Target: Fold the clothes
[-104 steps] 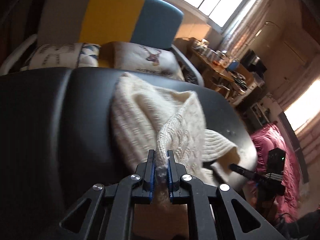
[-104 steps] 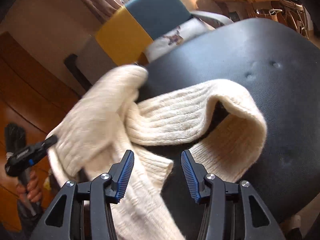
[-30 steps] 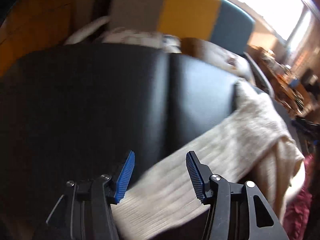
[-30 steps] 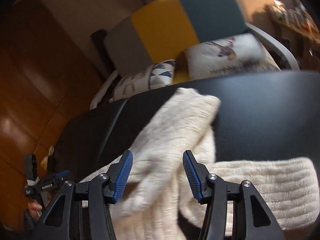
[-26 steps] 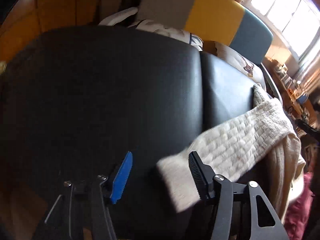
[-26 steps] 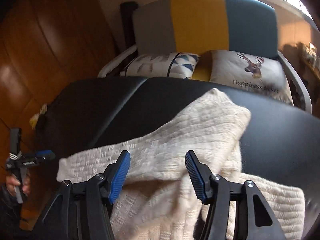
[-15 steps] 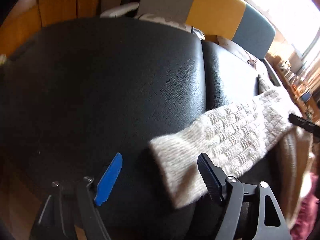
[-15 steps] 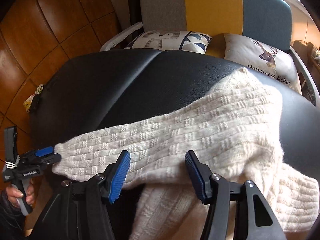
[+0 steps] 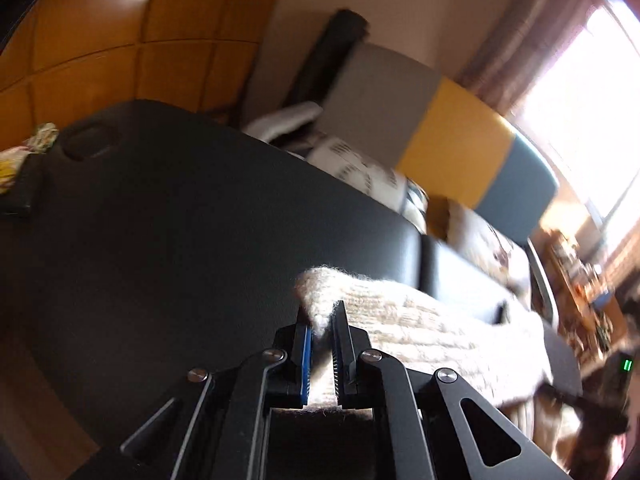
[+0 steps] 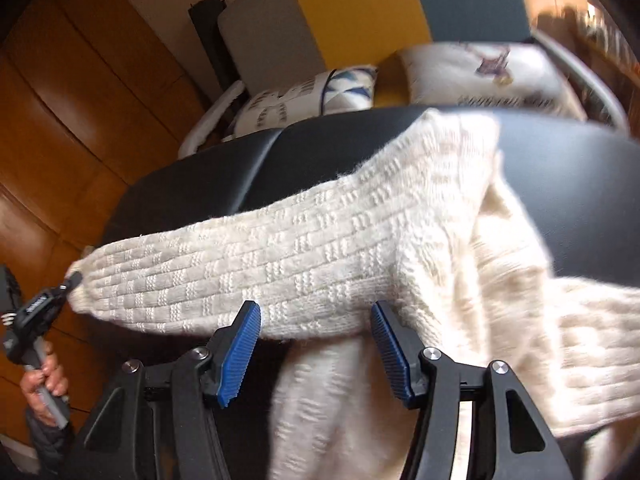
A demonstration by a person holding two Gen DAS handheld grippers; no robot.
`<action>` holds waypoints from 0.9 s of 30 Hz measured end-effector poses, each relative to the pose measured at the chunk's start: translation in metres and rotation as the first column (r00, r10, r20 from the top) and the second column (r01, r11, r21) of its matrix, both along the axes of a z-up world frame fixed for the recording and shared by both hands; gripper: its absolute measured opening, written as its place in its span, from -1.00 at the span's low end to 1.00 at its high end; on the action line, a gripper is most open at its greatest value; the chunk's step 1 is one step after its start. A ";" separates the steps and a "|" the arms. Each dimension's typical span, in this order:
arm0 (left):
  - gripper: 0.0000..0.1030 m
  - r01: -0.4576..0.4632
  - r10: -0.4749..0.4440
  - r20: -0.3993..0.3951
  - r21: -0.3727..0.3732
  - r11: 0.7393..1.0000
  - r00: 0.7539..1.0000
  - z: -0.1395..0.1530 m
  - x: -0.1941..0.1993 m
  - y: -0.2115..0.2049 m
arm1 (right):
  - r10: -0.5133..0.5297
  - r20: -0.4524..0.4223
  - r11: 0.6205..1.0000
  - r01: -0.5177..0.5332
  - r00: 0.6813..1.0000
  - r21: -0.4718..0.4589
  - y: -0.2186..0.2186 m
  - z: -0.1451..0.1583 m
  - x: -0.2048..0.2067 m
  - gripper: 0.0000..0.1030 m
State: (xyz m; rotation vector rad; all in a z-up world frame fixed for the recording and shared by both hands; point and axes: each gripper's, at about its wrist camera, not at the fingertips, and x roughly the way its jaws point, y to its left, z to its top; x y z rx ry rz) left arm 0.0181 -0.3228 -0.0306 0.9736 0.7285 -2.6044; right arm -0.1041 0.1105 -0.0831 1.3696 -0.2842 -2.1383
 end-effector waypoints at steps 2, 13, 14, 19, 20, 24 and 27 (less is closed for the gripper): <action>-0.83 -0.054 0.054 0.015 0.004 0.999 0.998 -0.002 -0.003 -0.016 | 0.008 0.053 0.997 -0.004 0.999 -0.083 -0.003 -0.011 -0.004 0.13; -0.67 -0.210 0.204 0.389 -0.029 0.977 0.898 -0.092 -0.054 -0.093 | -0.027 0.113 0.957 0.058 0.993 -0.286 0.053 -0.005 0.021 0.13; -0.59 -0.231 0.202 0.414 0.020 0.973 0.887 -0.098 -0.053 -0.103 | -0.037 0.114 0.961 0.066 0.993 -0.268 0.060 -0.006 0.026 0.13; -0.54 -0.376 0.337 0.355 0.045 0.926 0.872 -0.063 -0.004 -0.121 | -0.119 0.134 0.965 0.147 0.984 -0.219 0.099 -0.021 0.045 0.13; -0.54 -0.365 0.327 0.312 0.074 0.928 0.892 -0.052 0.009 -0.115 | -0.141 0.141 0.961 0.170 0.980 -0.220 0.107 -0.025 0.048 0.13; -0.52 -0.041 0.007 0.129 0.266 0.963 0.992 -0.022 0.031 -0.040 | -0.233 0.165 0.939 0.266 0.958 -0.218 0.138 -0.040 0.054 0.13; -0.47 0.310 -0.347 0.029 0.381 0.871 0.937 -0.023 0.028 0.057 | -0.278 0.173 0.923 0.312 0.945 -0.223 0.152 -0.045 0.054 0.13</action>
